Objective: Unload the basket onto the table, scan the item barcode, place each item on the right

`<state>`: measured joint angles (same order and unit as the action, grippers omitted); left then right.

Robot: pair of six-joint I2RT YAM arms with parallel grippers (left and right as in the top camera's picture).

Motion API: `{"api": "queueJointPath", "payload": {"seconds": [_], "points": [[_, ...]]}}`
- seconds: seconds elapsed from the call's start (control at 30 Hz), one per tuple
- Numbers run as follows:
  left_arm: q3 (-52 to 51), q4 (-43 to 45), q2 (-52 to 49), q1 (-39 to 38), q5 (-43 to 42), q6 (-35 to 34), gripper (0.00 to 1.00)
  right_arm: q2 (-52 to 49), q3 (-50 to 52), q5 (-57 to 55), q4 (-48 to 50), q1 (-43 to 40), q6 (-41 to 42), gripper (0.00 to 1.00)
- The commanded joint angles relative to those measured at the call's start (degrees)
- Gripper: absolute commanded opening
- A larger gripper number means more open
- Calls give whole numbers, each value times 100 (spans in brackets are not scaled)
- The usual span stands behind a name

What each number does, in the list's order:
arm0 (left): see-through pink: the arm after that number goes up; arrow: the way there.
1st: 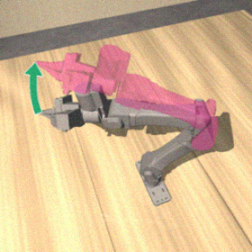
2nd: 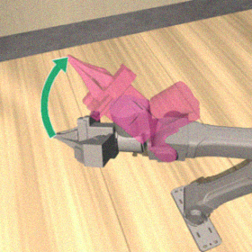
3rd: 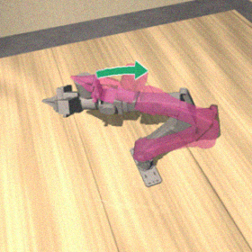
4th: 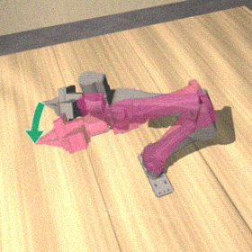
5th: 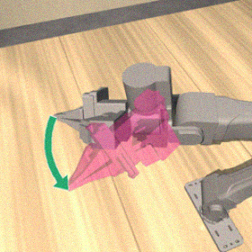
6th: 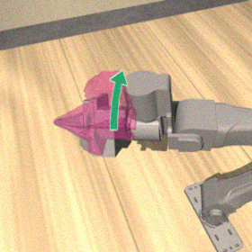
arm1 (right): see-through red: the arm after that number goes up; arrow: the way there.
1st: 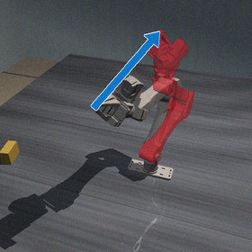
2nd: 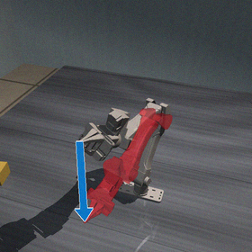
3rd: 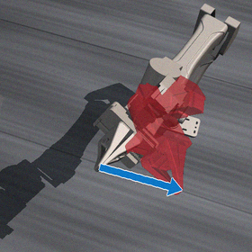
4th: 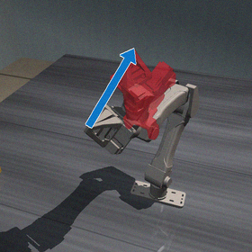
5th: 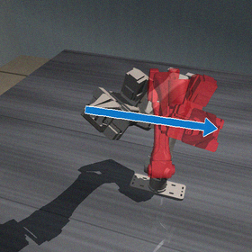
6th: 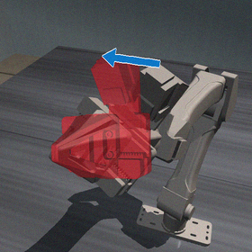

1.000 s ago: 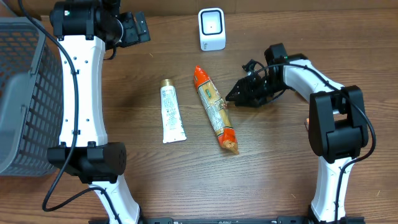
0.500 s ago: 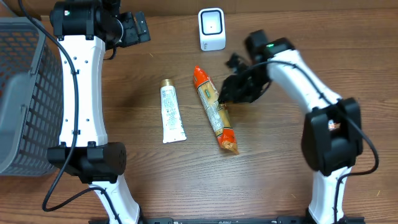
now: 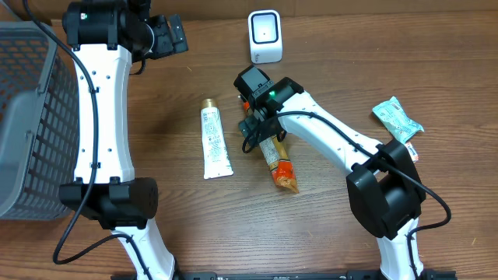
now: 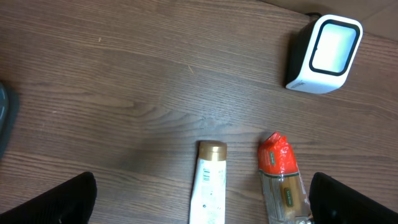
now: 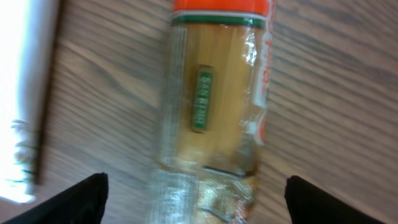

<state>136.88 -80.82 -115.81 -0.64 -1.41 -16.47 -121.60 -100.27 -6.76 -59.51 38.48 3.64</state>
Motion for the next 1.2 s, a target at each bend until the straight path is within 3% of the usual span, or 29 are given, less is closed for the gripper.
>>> {"api": "queueJointPath", "payload": {"seconds": [0.0,0.3,0.37,0.43,0.47,0.5,0.53,0.7,0.73,0.97,1.03,1.17], "points": [[15,2,-11,-13,35,63,100,94,275,-33,9,-44,-323,100],[15,2,-11,-11,35,63,100,94,579,433,61,4,-560,100],[15,2,-11,-11,35,63,100,94,625,400,79,-9,-549,95],[15,2,-11,-13,35,63,100,94,662,317,83,-39,-531,80],[15,2,-11,-20,35,63,100,94,664,225,79,-61,-492,64],[15,2,-11,-24,35,63,100,94,664,68,83,-96,-391,56],[15,2,-11,-24,35,63,100,94,664,7,92,-114,-363,52],[15,2,-11,-11,35,63,100,103,643,133,151,-225,-192,8],[15,2,-11,-11,35,66,100,129,605,350,131,-240,-192,4],[15,4,-11,-13,35,63,100,520,103,3209,-160,-614,-192,4],[15,2,-11,-9,37,66,100,579,105,4524,-59,-848,-192,4],[15,2,-11,-9,37,63,100,535,417,5934,247,-1259,28,4]]}}
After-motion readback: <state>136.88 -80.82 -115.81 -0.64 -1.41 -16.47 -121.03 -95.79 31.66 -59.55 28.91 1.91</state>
